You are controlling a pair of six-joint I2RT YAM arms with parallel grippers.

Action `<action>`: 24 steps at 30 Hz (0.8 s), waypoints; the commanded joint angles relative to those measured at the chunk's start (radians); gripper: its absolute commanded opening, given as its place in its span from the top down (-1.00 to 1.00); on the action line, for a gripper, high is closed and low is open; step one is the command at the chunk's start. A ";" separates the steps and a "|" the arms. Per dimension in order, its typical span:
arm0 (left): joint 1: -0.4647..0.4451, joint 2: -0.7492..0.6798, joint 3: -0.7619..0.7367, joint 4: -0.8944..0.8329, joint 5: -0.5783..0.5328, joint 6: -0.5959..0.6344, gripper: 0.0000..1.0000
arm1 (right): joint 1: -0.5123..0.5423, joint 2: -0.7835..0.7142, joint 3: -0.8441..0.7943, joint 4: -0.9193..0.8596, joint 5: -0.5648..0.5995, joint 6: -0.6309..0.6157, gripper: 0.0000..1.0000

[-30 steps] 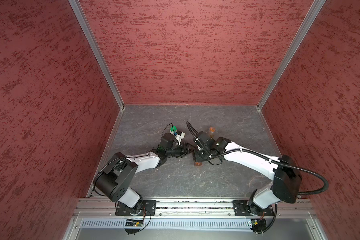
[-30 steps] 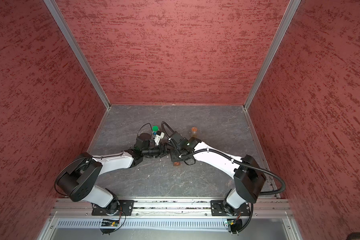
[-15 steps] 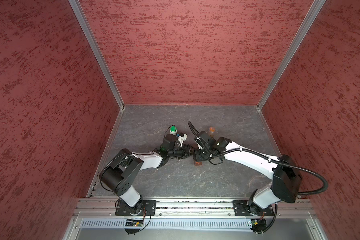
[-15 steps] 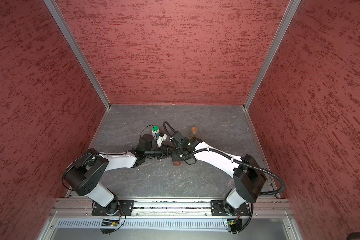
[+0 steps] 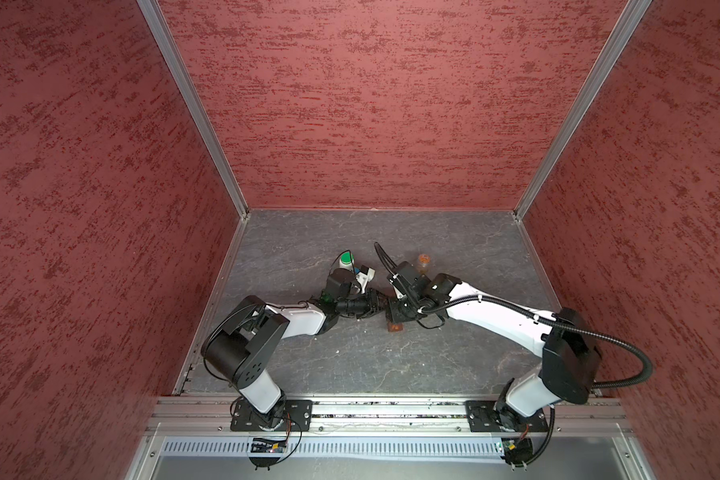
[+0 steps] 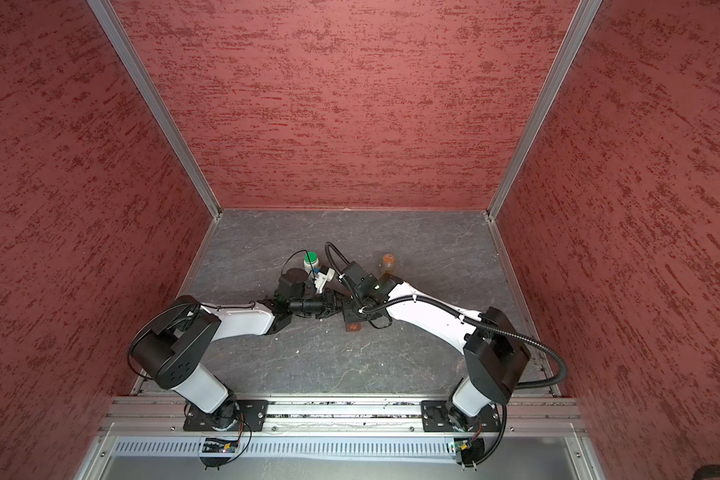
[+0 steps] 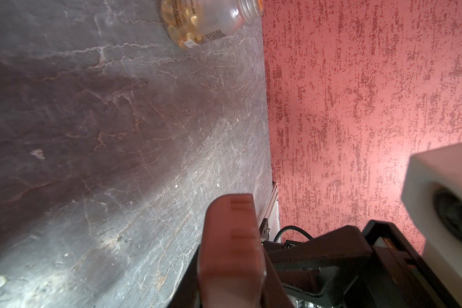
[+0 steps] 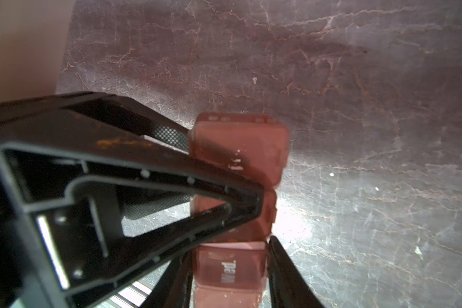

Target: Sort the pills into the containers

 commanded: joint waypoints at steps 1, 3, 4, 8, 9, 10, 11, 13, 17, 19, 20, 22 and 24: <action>-0.004 0.021 0.024 -0.015 -0.004 0.029 0.77 | -0.002 0.022 0.045 -0.057 0.069 0.004 0.21; -0.004 0.027 0.023 -0.017 -0.010 0.031 0.80 | -0.002 0.028 0.052 -0.063 0.072 0.003 0.22; -0.004 0.031 0.022 -0.015 -0.014 0.031 0.81 | 0.000 0.030 0.054 -0.062 0.067 0.003 0.22; -0.004 0.047 0.020 -0.004 -0.022 0.030 0.82 | 0.004 0.026 0.063 -0.043 0.036 0.003 0.21; -0.004 0.053 0.021 0.001 -0.024 0.030 0.82 | 0.005 0.024 0.063 -0.032 0.021 0.000 0.20; -0.004 0.059 0.022 0.007 -0.022 0.028 0.83 | 0.004 0.019 0.062 -0.019 0.003 -0.001 0.19; -0.004 0.064 0.021 0.011 -0.022 0.026 0.82 | 0.005 0.013 0.060 -0.006 -0.011 -0.001 0.19; -0.004 0.075 0.023 0.020 -0.020 0.023 0.82 | 0.007 0.007 0.058 0.013 -0.034 -0.004 0.18; -0.004 0.089 0.028 0.028 -0.018 0.019 0.83 | 0.007 -0.001 0.052 0.042 -0.079 -0.008 0.14; -0.003 0.092 0.029 0.028 -0.016 0.019 0.82 | 0.008 -0.009 0.048 0.059 -0.097 -0.008 0.13; -0.004 0.094 0.030 0.027 -0.015 0.021 0.82 | 0.007 -0.012 0.046 0.065 -0.104 -0.008 0.11; -0.004 0.095 0.033 0.027 -0.015 0.021 0.82 | 0.008 -0.018 0.042 0.078 -0.122 -0.008 0.05; -0.004 0.101 0.035 0.027 -0.016 0.022 0.82 | 0.008 -0.018 0.040 0.086 -0.136 -0.008 0.00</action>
